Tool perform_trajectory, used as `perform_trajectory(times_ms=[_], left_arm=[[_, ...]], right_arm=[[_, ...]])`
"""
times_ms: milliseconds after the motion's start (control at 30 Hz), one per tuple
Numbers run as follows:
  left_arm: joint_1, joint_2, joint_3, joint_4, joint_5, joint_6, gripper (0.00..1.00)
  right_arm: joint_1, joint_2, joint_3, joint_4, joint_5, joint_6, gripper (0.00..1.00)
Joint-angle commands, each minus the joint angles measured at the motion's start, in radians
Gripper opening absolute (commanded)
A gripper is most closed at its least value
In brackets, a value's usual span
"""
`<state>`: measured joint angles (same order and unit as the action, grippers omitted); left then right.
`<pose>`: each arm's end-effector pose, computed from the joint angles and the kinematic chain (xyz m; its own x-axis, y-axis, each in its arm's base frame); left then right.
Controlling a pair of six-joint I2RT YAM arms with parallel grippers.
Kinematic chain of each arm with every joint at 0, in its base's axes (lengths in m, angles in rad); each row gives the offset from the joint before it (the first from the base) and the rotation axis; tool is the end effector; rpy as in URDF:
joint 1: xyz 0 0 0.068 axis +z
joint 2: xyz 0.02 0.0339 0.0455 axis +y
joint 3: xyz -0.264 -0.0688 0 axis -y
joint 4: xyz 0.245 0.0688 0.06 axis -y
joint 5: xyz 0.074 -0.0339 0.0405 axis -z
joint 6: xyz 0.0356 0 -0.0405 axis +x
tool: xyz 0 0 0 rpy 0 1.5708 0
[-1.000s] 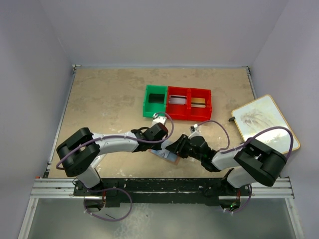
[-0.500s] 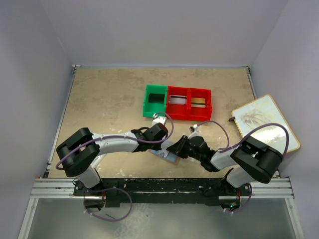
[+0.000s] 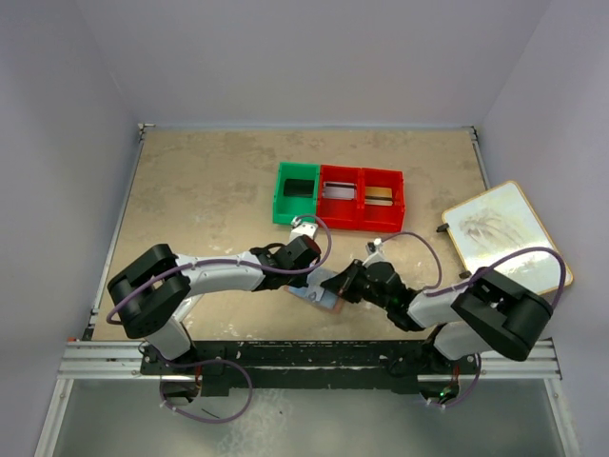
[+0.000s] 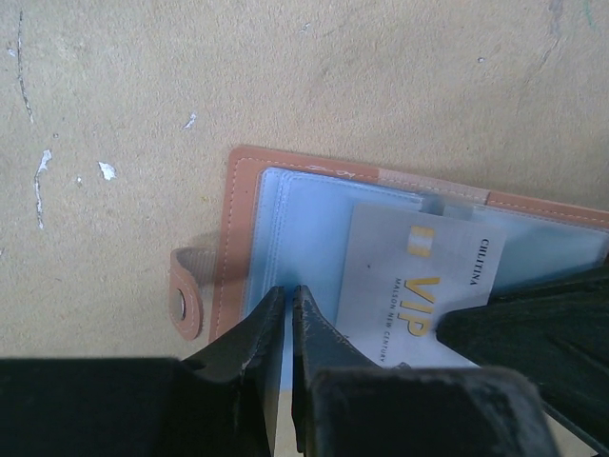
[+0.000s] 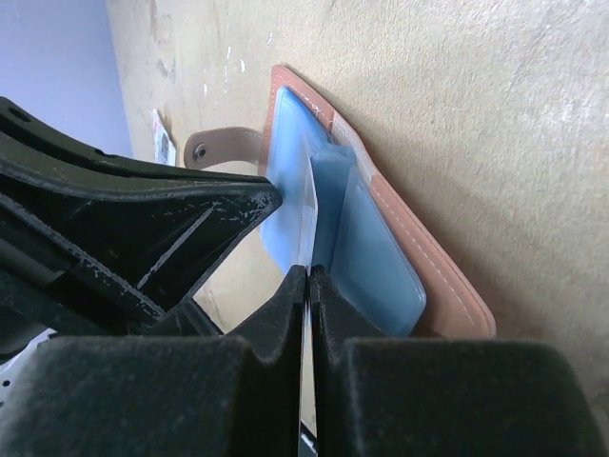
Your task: Take the credit cards out of the card holder
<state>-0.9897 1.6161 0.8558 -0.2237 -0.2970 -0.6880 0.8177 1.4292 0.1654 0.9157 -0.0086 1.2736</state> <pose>0.1792 -0.2540 0.1619 -0.8042 0.1184 -0.5825 0.2585 0.9521 -0.1633 0.1482 0.1585 0.1221 -0.7712 0.5754 -0.2725 0.0078 0.4365 0.8997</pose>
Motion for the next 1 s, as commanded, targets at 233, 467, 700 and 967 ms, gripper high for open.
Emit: perform_trajectory(times_ms=[233,467,700,967], left_arm=[[-0.011,-0.052,0.0,0.007,0.023,0.026,0.1],[-0.041,-0.129,0.037,0.092,0.093,0.02,0.23],[-0.05,-0.045,0.044,0.1,0.112,0.002,0.25],[-0.052,0.017,0.01,0.036,0.052,-0.003,0.2]], right_arm=[[-0.006,-0.115,-0.038,-0.149,0.06,-0.028,0.08],[-0.009,-0.086,-0.021,-0.141,0.062,-0.026,0.09],[-0.011,-0.066,-0.017,-0.134,0.061,-0.022,0.1],[-0.013,-0.083,-0.027,-0.132,0.062,-0.016,0.12]])
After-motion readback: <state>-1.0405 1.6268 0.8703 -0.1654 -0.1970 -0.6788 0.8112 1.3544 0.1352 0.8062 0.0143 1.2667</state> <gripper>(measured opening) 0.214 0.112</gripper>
